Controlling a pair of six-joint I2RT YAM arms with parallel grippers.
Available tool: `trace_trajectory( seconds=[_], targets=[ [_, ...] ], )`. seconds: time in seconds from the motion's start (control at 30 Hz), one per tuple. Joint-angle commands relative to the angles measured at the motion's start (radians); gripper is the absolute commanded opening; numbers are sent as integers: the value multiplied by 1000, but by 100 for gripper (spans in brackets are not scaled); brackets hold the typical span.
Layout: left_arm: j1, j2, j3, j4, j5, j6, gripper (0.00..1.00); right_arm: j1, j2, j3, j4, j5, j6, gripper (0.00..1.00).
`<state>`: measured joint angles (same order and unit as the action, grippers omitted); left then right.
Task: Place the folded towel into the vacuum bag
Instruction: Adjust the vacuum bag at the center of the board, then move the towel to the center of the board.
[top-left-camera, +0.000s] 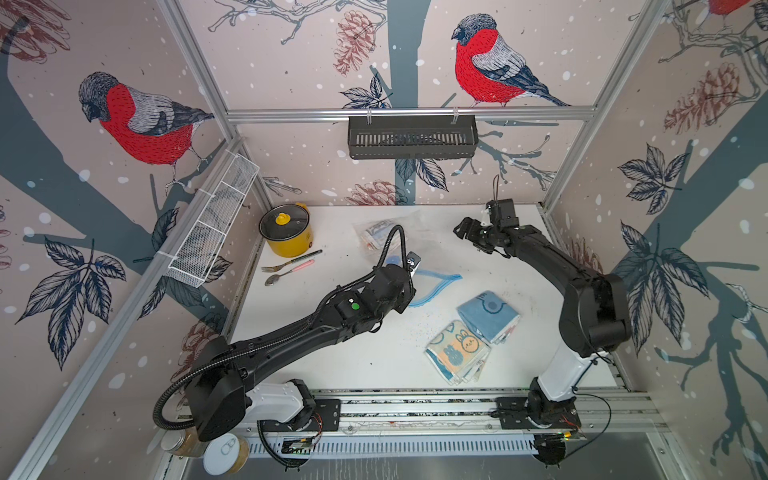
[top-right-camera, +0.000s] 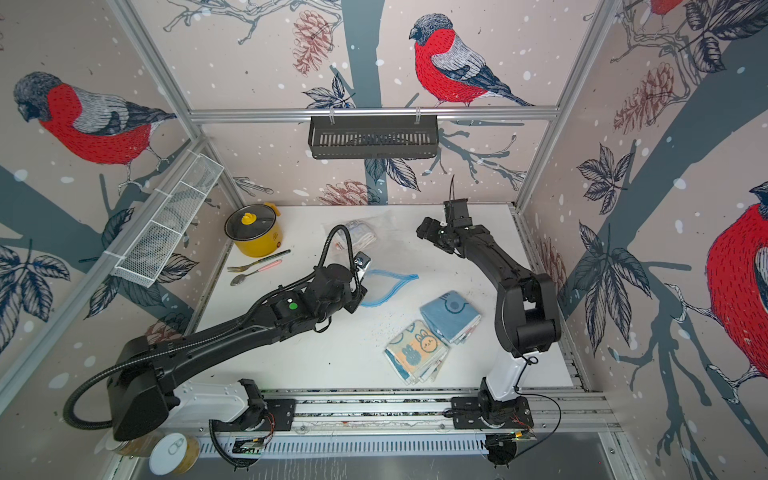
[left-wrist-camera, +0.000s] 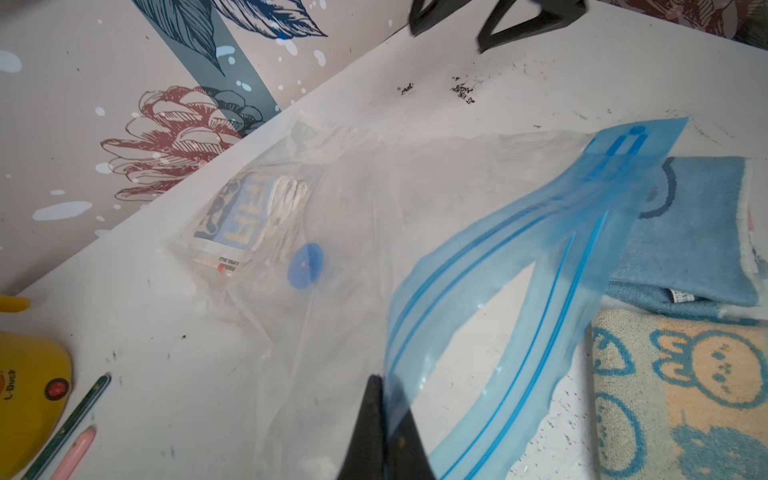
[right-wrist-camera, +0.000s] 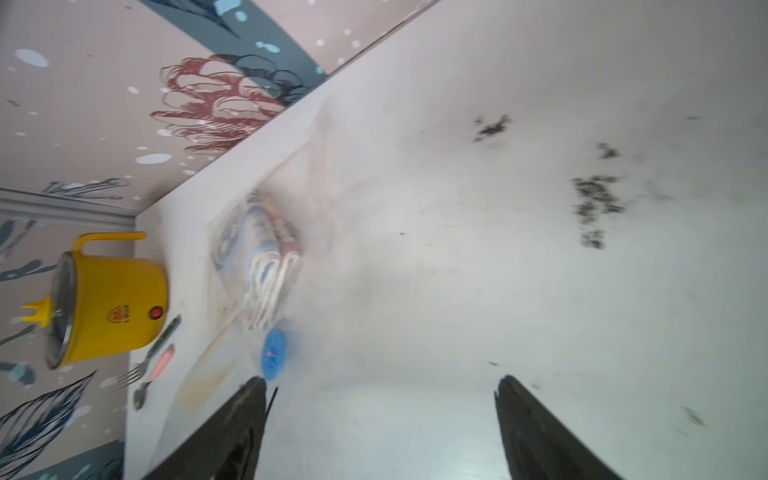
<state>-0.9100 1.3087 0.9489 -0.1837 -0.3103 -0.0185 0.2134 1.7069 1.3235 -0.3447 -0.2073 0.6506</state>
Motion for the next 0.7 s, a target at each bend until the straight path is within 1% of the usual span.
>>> trace_trajectory(
  seconds=[0.0,0.13,0.2,0.37,0.47,0.57,0.67],
  targets=[
    [2,16,1,61,87,-44,0,-23,-109,-88,-151,135,-37,92],
    [3,48,0,101,92,-58,0,-31,-265,-205,-266,231,-30,99],
    [3,65,-1,108,93,-61,0,-32,-339,-260,-306,261,-24,100],
    [6,84,-1,101,89,-93,0,-27,-482,-385,-386,240,-13,100],
    [6,80,-11,97,79,-100,0,-5,-512,-446,-432,228,4,100],
    [5,74,-6,75,53,-124,0,43,-522,-488,-458,229,47,100],
    [7,73,-7,66,51,-146,0,74,-508,-536,-436,197,102,96]
  ],
)
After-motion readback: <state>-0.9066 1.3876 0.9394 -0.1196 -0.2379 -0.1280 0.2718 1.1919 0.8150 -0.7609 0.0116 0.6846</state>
